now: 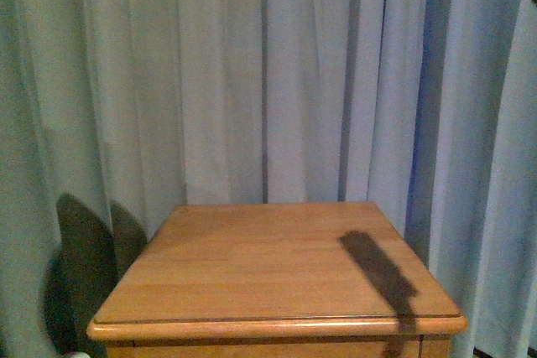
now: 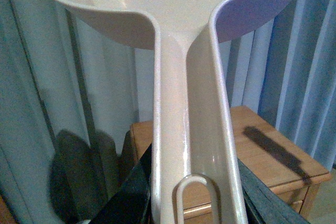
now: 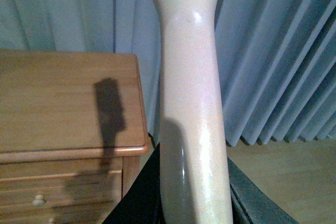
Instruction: Clean up trash
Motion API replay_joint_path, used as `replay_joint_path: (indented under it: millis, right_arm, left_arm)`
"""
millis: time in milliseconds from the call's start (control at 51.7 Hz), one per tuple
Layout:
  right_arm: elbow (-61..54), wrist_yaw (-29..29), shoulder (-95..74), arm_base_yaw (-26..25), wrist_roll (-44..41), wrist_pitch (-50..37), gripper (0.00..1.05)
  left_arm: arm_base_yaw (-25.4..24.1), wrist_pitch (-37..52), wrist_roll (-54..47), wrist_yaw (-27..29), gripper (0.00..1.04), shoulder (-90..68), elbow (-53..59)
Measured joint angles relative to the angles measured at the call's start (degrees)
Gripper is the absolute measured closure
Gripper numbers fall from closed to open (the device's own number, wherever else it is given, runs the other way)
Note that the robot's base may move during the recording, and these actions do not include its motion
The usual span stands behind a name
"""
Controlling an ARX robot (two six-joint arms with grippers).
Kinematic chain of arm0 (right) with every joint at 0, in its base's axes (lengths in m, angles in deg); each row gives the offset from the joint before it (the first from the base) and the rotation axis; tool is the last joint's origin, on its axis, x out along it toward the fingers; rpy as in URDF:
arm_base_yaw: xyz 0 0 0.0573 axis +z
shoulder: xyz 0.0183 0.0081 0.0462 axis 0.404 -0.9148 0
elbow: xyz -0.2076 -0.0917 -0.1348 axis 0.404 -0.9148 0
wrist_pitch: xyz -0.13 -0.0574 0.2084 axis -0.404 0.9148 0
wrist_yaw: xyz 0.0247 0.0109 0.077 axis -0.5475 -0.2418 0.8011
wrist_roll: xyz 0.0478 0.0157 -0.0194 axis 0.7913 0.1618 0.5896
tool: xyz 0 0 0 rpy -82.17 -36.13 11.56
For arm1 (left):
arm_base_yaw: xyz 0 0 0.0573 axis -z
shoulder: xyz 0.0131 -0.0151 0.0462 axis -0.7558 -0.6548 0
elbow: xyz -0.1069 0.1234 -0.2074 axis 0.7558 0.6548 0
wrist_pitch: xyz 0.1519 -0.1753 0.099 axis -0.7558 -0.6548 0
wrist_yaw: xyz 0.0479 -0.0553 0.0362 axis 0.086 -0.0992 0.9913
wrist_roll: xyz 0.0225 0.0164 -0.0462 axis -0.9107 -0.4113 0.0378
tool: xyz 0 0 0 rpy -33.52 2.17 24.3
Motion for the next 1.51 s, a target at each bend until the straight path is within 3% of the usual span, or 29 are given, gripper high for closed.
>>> replay_joint_path:
  millis: [135, 1510]
  right_arm:
    - [-2.86, -3.39, 3.72, 2.8, 0.37, 1.11, 0.85]
    - [-3.3, -3.76, 4.81, 3.23, 1.4, 0.0, 0.85]
  left_arm:
    - [0.0, 0.0, 0.0, 0.0, 0.79, 0.0, 0.0]
    - [0.31, 0.0, -0.02, -0.59, 0.79, -0.09, 0.0]
